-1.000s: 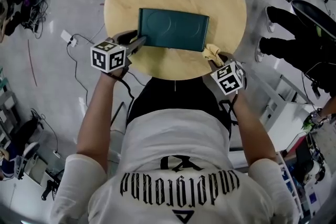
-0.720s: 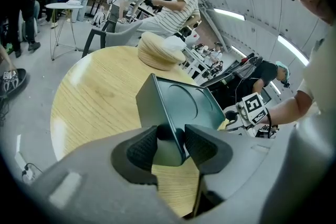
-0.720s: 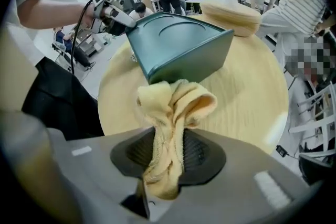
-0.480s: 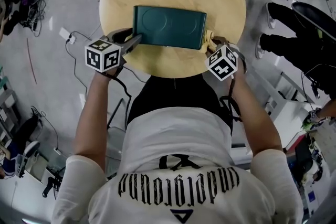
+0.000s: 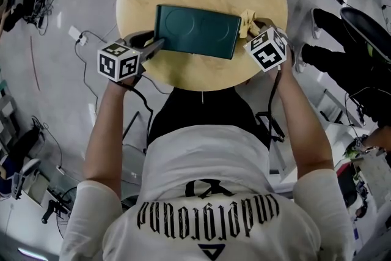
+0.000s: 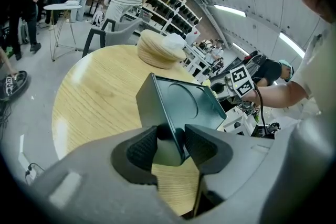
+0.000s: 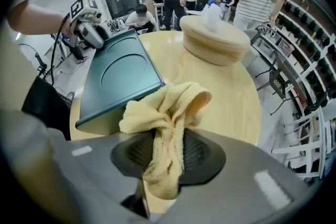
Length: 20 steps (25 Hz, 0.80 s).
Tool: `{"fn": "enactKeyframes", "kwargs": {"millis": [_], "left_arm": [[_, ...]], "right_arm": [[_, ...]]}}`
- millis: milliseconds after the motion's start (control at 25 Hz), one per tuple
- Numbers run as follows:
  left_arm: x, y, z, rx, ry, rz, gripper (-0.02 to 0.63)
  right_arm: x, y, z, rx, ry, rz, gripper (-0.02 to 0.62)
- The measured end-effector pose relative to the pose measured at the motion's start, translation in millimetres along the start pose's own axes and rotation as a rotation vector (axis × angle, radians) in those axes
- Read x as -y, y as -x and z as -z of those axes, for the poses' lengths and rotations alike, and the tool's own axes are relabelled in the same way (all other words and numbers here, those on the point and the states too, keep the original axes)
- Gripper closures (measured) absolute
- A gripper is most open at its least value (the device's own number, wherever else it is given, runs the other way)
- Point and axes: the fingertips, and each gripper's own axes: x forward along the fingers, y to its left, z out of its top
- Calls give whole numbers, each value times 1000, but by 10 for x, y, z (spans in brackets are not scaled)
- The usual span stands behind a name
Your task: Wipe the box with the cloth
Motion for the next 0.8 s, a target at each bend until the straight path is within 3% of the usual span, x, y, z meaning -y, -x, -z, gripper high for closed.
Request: {"fn": "enactKeyframes", "kwargs": {"millis": [160,560,800], "left_arm": [[-14,-14,31,5,8,-9,428],[-32,-35,37,5,28,-10,428],[-20,-27,30,-9,47,3,430]], "right_arm": [[-106,10,40,14,-13,-11,474],[-986,1,500,-39,23,-165,474],[-854,-3,461,-35,50,-152,474]]}}
